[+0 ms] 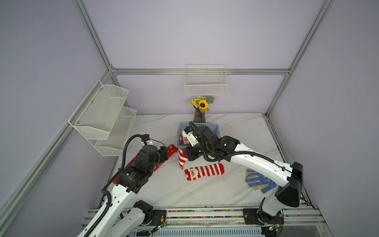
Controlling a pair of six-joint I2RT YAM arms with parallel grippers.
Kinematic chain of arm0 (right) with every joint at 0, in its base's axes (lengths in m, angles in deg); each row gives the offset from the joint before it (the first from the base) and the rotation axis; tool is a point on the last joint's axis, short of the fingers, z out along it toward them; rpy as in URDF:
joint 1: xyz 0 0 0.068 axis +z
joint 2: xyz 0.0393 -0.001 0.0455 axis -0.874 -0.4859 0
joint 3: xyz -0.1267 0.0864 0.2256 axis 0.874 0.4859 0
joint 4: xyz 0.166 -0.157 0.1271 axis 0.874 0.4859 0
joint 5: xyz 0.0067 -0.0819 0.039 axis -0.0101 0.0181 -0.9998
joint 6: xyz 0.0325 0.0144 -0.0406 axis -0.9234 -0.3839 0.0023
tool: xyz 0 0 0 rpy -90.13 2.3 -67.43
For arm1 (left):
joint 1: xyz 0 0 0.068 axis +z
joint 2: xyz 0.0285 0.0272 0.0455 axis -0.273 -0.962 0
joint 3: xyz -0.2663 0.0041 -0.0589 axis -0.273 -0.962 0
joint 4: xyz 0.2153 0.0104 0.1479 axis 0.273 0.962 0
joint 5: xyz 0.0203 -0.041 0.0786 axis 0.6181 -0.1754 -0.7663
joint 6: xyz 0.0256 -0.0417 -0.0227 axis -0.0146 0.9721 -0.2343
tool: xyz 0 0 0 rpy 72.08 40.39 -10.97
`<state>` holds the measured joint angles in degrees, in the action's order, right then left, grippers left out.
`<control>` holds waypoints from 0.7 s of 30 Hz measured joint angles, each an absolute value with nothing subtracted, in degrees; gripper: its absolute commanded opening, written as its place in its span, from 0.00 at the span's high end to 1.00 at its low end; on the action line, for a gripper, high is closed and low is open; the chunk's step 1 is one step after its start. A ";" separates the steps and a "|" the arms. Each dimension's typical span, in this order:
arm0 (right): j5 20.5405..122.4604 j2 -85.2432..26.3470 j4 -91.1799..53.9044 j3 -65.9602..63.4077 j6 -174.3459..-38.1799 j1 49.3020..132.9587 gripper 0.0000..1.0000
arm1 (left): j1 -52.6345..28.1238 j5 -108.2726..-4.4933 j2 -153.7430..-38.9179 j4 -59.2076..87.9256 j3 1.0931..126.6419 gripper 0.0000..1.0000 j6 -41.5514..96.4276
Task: Place the socks together as a pair
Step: Place the sock in the sock.
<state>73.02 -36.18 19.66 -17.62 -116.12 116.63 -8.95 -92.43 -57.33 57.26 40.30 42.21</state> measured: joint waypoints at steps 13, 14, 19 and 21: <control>64.30 -29.03 8.01 -1.49 -126.02 113.92 1.00 | -8.54 -91.55 -54.70 59.07 39.01 0.12 45.81; 63.36 -27.59 7.79 1.46 -125.87 111.98 1.00 | -8.54 -90.87 -54.70 59.07 38.38 0.12 46.49; 61.30 -23.65 7.85 14.64 -123.97 102.47 1.00 | -8.54 -85.56 -55.31 58.57 34.42 0.14 48.87; 60.76 -23.61 8.31 18.53 -122.61 100.41 1.00 | -8.54 -82.41 -55.88 57.37 32.32 0.15 49.64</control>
<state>60.76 -23.61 8.31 18.53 -122.61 100.41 -8.54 -82.41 -55.88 57.37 32.32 49.64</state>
